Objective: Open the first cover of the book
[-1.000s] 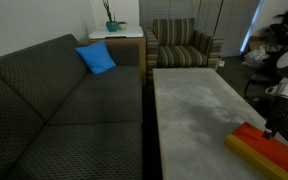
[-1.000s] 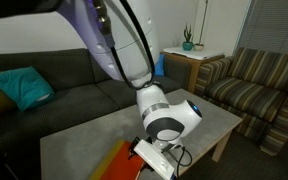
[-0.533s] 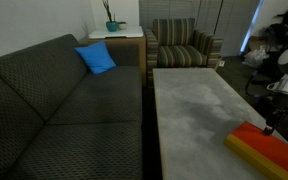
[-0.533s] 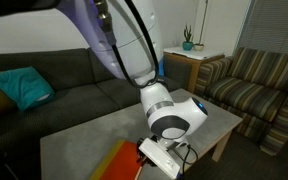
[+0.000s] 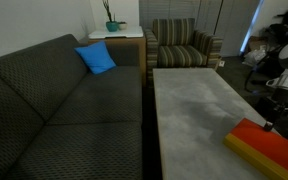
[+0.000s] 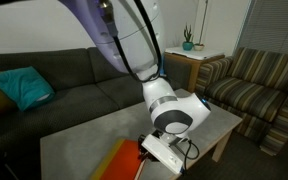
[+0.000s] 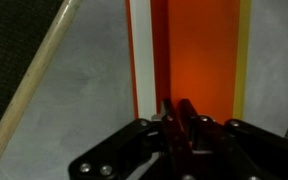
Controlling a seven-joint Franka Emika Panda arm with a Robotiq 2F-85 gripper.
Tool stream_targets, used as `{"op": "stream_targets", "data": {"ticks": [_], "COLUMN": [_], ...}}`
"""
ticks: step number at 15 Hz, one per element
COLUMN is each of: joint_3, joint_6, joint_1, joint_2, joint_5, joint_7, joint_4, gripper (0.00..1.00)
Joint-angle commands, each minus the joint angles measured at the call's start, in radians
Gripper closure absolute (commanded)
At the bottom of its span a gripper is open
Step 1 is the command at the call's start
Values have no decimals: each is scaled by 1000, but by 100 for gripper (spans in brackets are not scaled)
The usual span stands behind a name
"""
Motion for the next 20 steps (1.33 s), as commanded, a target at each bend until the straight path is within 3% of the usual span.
{"op": "stream_targets", "data": {"ticks": [1,9,10,12,15,20], "joint_3": [42,87,76,15,-27,-31], "joint_6": [-34,20,36,58,41,-39], "joint_1": [-31,-23,-12,35,47,25], "joint_2": [-83,-273,-288,-286,-236,-123], "joint_5": [8,-1,-11,2,-5,8], "joint_7": [-75,-112,-96,-62,-39,-58], "joint_4": [-75,-234,-246,-232,-187,-105], "gripper": [97,97,63,55,33,0]}}
